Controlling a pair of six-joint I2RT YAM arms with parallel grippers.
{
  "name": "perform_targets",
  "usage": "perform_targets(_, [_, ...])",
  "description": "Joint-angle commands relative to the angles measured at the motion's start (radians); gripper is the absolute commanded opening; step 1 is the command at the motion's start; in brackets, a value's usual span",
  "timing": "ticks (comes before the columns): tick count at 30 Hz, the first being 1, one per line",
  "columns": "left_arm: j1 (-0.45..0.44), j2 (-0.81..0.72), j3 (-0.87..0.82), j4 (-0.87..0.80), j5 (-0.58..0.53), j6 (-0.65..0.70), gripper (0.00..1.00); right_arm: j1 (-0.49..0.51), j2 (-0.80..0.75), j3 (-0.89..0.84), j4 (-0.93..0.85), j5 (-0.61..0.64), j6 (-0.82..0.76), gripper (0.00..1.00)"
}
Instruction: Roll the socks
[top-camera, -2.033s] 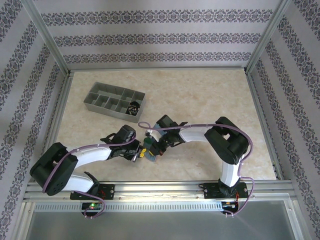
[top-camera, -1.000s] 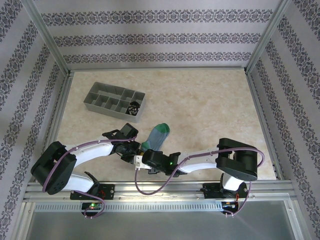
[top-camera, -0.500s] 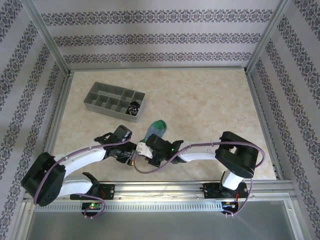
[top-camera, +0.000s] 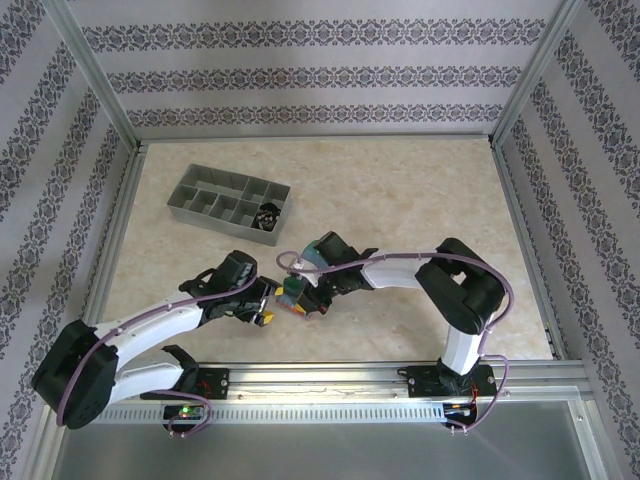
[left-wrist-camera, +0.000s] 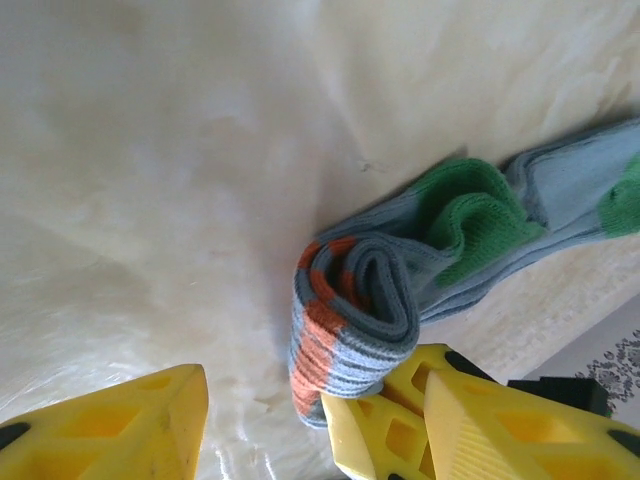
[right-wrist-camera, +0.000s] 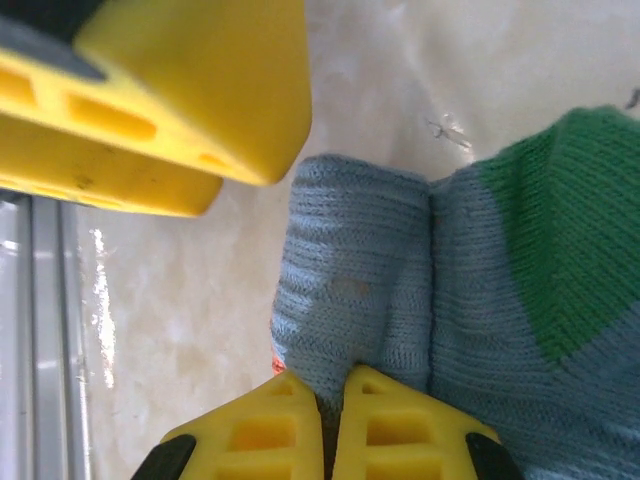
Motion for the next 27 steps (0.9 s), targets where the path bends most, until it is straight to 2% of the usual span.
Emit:
perform_targets(1, [-0.007, 0.049, -0.012, 0.147, -0.001, 0.038, 0.56, -0.050, 0.091, 0.000, -0.175, -0.021, 0.051, 0.00])
perform_targets(13, [-0.031, 0.267, 0.044, 0.323, -0.008, 0.040, 0.56, -0.112, 0.201, 0.063, -0.225, -0.117, 0.136, 0.00])
perform_targets(17, [-0.043, 0.309, 0.041, 0.322, 0.009, 0.020, 0.38, -0.122, 0.218, 0.069, -0.228, -0.122, 0.151, 0.00])
perform_targets(19, [-0.048, 0.317, 0.039, 0.285, 0.017, 0.009, 0.24, -0.122, 0.214, 0.071, -0.226, -0.118, 0.144, 0.00])
perform_targets(21, [-0.050, 0.320, 0.041, 0.204, 0.035, -0.005, 0.05, -0.113, 0.198, 0.071, -0.226, -0.109, 0.119, 0.00])
perform_targets(22, [-0.051, 0.317, 0.045, 0.154, 0.045, -0.012, 0.00, -0.108, 0.187, 0.072, -0.227, -0.100, 0.103, 0.00])
perform_targets(24, [-0.052, 0.298, 0.052, 0.027, 0.065, -0.022, 0.00, -0.085, 0.134, 0.064, -0.218, -0.057, 0.072, 0.00])
perform_targets(25, [-0.053, 0.286, 0.058, -0.038, 0.072, -0.024, 0.00, -0.074, 0.096, 0.050, -0.198, -0.035, 0.059, 0.05])
perform_targets(27, [-0.053, 0.259, 0.069, -0.159, 0.076, -0.029, 0.00, -0.031, -0.029, -0.019, -0.117, 0.066, 0.025, 0.20])
